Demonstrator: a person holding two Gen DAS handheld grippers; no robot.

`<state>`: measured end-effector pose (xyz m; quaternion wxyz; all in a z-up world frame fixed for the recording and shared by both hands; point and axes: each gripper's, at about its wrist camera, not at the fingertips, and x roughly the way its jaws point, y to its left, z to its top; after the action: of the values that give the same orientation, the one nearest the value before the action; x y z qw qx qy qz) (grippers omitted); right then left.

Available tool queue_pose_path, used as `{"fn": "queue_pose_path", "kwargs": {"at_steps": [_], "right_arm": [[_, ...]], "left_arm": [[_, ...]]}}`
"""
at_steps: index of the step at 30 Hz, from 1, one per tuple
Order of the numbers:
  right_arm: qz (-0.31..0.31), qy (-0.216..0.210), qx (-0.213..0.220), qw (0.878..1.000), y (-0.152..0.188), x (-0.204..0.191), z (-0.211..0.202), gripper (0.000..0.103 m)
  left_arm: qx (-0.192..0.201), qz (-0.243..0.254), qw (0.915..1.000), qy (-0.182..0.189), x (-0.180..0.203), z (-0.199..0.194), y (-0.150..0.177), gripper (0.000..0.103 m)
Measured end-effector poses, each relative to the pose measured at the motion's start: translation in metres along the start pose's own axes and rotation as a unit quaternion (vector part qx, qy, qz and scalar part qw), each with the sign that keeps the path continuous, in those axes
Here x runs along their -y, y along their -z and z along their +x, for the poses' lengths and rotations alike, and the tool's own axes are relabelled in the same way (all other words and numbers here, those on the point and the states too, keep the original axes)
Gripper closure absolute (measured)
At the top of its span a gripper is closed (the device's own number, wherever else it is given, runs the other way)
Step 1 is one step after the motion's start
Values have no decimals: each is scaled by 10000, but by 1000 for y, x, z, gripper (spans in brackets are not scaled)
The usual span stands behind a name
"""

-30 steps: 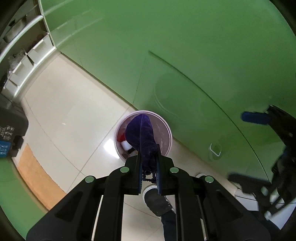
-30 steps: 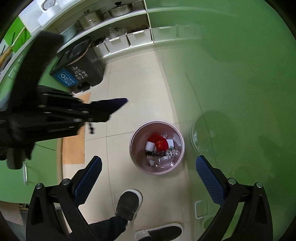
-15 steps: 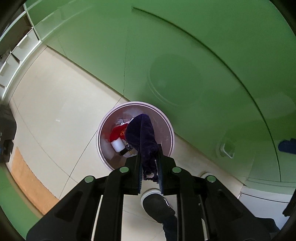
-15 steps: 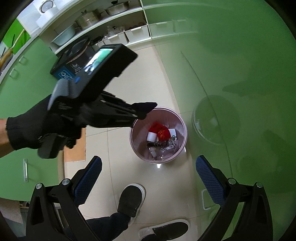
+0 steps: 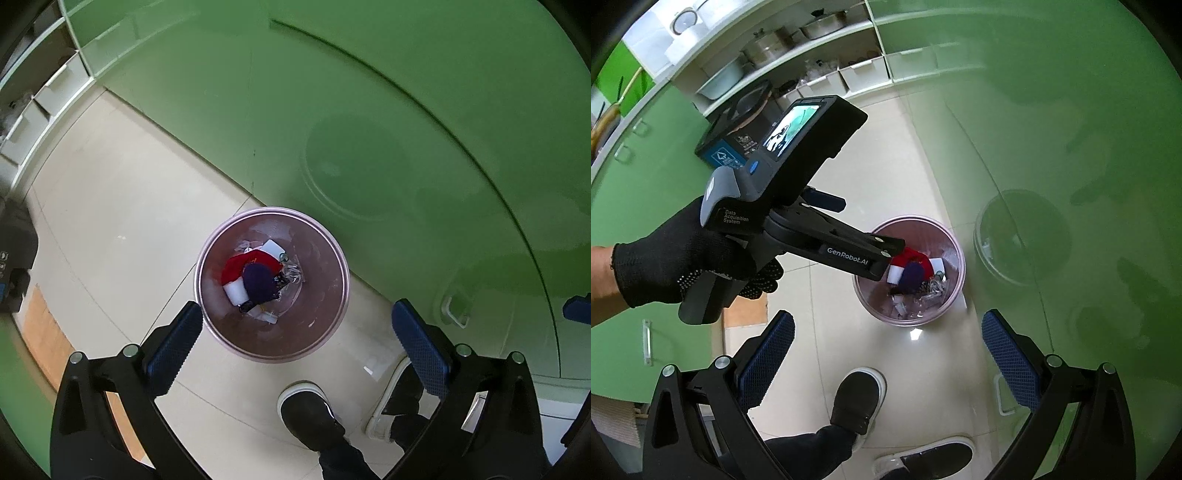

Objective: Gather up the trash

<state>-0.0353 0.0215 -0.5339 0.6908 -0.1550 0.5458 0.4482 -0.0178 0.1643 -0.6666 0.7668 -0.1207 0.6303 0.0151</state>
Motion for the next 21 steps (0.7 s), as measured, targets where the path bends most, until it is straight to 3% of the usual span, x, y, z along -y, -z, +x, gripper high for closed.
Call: {"fn": "queue_pose_path", "kwargs": {"at_steps": [9,21], "right_arm": [[-120,-15,113,9999,-16,-27,-61,6],[-347,-45,760,9965,-54,-90,-212,6]], "left_arm": [[170,-81,9998,-105,16,-86,1,3],[879,31,9954,-392,38,-278,-2,3]]}}
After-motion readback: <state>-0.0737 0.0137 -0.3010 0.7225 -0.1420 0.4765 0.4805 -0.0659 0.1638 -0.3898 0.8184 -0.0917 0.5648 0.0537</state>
